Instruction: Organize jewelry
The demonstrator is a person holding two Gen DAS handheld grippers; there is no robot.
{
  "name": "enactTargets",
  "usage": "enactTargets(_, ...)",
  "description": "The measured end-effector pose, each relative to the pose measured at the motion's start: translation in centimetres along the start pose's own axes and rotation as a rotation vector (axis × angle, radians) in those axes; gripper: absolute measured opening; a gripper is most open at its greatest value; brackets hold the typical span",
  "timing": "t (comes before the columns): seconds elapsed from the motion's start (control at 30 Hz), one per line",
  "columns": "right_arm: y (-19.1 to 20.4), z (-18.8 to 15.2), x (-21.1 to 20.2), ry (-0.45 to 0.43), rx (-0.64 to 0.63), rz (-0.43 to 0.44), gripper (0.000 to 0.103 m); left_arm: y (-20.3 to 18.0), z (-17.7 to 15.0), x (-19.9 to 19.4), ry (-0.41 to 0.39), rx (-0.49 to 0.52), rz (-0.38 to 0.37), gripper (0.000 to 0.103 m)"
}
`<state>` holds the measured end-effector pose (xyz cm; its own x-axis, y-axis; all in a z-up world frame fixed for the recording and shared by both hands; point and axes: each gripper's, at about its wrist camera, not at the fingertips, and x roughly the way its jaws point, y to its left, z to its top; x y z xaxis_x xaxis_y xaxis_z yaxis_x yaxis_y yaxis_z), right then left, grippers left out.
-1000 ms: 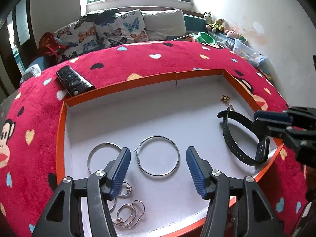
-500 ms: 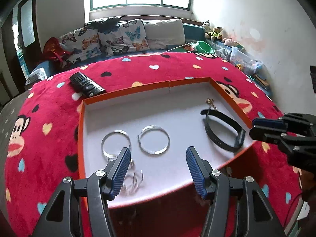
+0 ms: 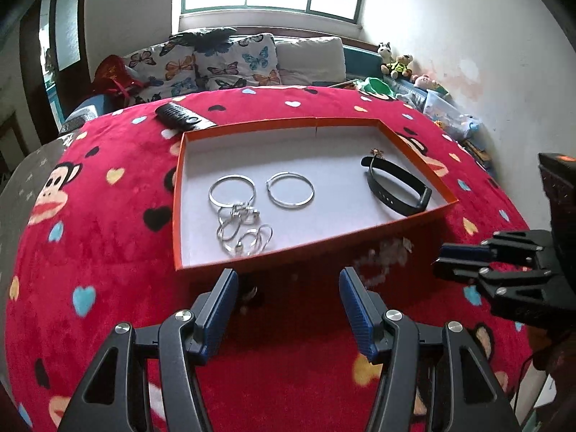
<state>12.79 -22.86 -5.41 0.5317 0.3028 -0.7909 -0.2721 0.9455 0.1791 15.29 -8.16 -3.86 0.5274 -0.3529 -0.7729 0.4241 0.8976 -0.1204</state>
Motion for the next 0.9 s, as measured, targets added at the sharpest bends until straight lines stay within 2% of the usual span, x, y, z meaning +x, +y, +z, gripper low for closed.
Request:
enactTargets(0.27, 1.7, 0.6, 1.1, 0.010, -0.049, 0.033, 0.026, 0.6, -1.2, -1.7, -0.021, -0.007, 0.016, 0.062)
enactTargets(0.33, 1.8, 1.0, 1.3, 0.005, -0.057, 0.032, 0.032, 1.1, -1.5, -2.0, -0.022, -0.011, 0.026, 0.062)
enactTargets(0.4, 1.8, 1.4, 1.7, 0.004, -0.052, 0.046, 0.044, 1.8, -1.9, -2.2, -0.016, -0.028, 0.021, 0.062)
enactTargets(0.77, 3.0, 1.9, 3.9, 0.032, -0.094, 0.051, 0.045, 4.5, -2.7, -1.0, 0.011, -0.082, 0.034, 0.062)
enactTargets(0.9, 3.3, 1.7, 3.7, 0.043, -0.110, 0.092, 0.051, 5.2, -2.7, -0.8, 0.008, -0.098, 0.041, 0.062)
